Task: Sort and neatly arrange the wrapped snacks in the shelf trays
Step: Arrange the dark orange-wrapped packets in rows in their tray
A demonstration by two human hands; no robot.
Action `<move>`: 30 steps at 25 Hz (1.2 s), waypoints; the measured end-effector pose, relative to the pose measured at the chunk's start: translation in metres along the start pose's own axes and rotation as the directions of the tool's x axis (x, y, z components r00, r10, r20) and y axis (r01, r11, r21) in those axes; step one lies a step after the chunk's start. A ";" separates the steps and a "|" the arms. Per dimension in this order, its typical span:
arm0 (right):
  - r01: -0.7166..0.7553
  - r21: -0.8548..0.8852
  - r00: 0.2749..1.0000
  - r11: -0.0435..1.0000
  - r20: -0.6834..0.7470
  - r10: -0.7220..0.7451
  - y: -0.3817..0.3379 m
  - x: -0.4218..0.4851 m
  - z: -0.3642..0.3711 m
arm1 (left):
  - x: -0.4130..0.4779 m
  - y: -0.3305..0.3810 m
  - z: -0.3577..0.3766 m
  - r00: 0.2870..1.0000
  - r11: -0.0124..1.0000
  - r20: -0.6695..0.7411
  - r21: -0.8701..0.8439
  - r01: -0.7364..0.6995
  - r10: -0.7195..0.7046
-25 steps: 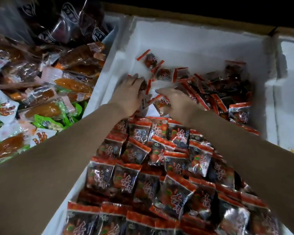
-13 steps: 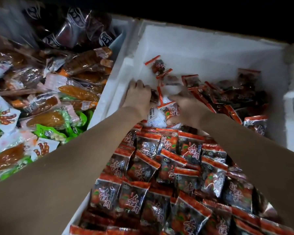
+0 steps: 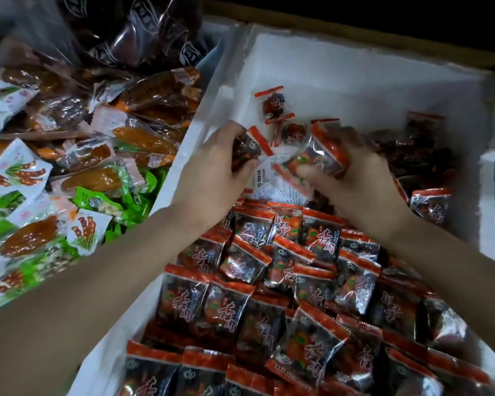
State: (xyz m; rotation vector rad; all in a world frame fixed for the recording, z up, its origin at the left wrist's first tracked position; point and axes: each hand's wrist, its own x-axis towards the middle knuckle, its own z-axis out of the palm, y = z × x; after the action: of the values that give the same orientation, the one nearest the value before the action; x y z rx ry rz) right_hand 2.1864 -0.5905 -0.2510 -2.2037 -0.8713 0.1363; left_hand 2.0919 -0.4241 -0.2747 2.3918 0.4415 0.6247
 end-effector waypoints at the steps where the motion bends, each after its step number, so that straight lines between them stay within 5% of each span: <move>1: -0.024 0.066 0.997 0.998 0.074 0.019 -0.010 -0.016 -0.001 | -0.011 0.002 -0.010 1.000 0.999 0.002 -0.028 0.019 -0.019; 4: -0.066 0.092 0.937 0.994 0.349 0.030 -0.031 -0.062 0.005 | -0.046 0.007 -0.038 0.992 0.989 0.039 -0.088 0.119 -0.116; 7: 0.033 -0.083 0.863 0.996 0.504 0.013 -0.036 -0.094 0.022 | -0.079 0.011 -0.054 0.959 0.945 0.100 -0.171 0.279 -0.265; 16: 0.305 -0.302 0.865 0.903 0.485 -0.130 -0.029 -0.126 0.047 | -0.127 0.012 -0.055 0.848 0.881 0.452 -0.234 0.410 -0.275; 19: 0.421 -0.353 0.853 0.836 0.467 -0.233 -0.035 -0.130 0.047 | -0.130 0.002 -0.053 0.840 0.945 0.509 -0.140 0.295 -0.187; 22: 0.354 -0.309 0.838 0.883 0.524 -0.153 -0.034 -0.136 0.043 | -0.138 -0.009 -0.050 0.877 0.999 0.479 0.042 0.024 -0.042; 30: 0.431 -0.408 0.872 0.805 0.417 -0.255 -0.021 -0.151 0.049 | -0.148 -0.016 -0.043 0.836 0.804 0.505 0.394 -0.446 0.216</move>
State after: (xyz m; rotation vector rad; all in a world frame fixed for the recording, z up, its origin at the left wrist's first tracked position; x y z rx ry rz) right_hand 2.0425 -0.6447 -0.2964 -2.4686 -1.6554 0.1330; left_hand 1.9431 -0.4577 -0.3030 3.0428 -0.0506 0.0866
